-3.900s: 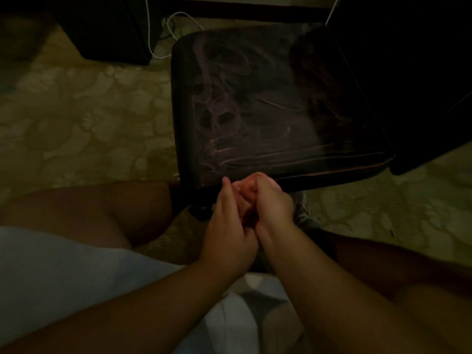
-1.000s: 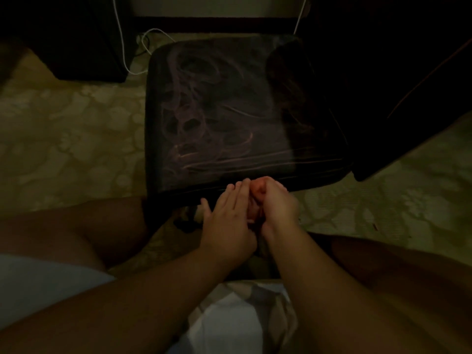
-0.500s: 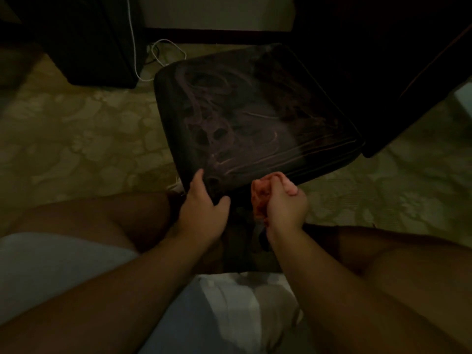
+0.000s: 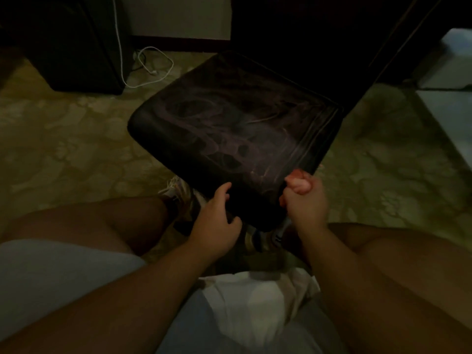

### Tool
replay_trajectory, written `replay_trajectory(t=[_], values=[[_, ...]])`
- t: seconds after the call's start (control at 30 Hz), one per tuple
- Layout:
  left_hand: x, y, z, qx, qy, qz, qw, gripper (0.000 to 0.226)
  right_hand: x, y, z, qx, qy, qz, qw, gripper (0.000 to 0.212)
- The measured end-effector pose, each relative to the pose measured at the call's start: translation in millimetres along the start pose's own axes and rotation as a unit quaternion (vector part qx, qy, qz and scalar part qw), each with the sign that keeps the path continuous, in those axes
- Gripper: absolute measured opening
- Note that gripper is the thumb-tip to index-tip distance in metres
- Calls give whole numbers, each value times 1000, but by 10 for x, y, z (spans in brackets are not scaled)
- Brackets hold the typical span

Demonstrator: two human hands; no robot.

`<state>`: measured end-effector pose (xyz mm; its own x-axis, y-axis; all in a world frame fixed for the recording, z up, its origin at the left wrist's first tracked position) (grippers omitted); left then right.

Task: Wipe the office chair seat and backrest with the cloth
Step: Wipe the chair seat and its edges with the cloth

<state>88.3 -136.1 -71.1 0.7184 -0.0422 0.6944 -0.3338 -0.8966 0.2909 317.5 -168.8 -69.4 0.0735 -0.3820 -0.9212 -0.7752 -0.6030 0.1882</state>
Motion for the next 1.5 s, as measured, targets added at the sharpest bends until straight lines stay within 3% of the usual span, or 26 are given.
replay_trajectory(t=[0.13,0.23,0.33,0.43,0.5,0.6,0.67,0.73,0.8,0.87,0.97,1.03,1.2,1.33,1.4,1.5], values=[[-9,-87,-85,20,-121,62,990,78,96,-251,-100,44,23,-36,998,55],[10,-253,-49,1,-180,68,981,77,16,-271,-118,26,138,-113,984,56],[61,-372,130,-42,-175,52,982,78,-11,-31,75,-46,287,-208,934,67],[77,-395,277,-61,-198,68,976,75,-6,38,190,-98,342,-281,891,57],[42,-413,294,-79,-200,79,973,71,-50,-192,73,-45,306,-276,910,43],[41,-434,278,-106,-203,106,968,69,-127,-576,-153,58,234,-151,959,42],[139,-419,296,-113,-201,120,966,66,-169,-593,-109,55,255,-141,955,42],[284,-400,329,-113,-194,128,966,64,-137,-508,-10,-4,290,-208,934,40],[357,-415,318,-104,-190,131,967,63,-101,-546,-15,-42,298,-241,923,27],[336,-466,220,-88,-196,138,967,60,-191,-727,-152,-8,269,-208,940,24],[227,-603,-59,-29,-222,140,965,58,-354,-1022,-344,43,231,-85,968,50],[122,-682,-253,16,-224,121,967,57,-374,-1080,-348,36,261,-53,963,57],[-176,-815,-571,116,-228,62,965,65,-260,-1076,-298,-67,332,-130,932,41],[-288,-978,-750,164,-238,21,957,75,-428,-1328,-244,23,311,-105,944,41],[-320,-1064,-823,183,-231,-5,956,78,-460,-1227,-58,31,323,-141,935,44],[-435,-1210,-944,221,-196,-73,953,78,-330,-921,156,-95,345,-251,900,40]])
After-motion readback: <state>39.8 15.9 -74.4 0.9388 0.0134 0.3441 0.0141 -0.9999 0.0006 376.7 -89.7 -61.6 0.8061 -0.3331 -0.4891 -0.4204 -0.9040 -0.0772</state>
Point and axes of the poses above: each hand's wrist, its own y-axis away from the middle knuckle, its own z-axis out of the palm, x = y × z, the point moved 4 cm from there along -y, towards the middle knuckle, and after that the axes turned 10 degrees about -y, right-handed, at the moved point
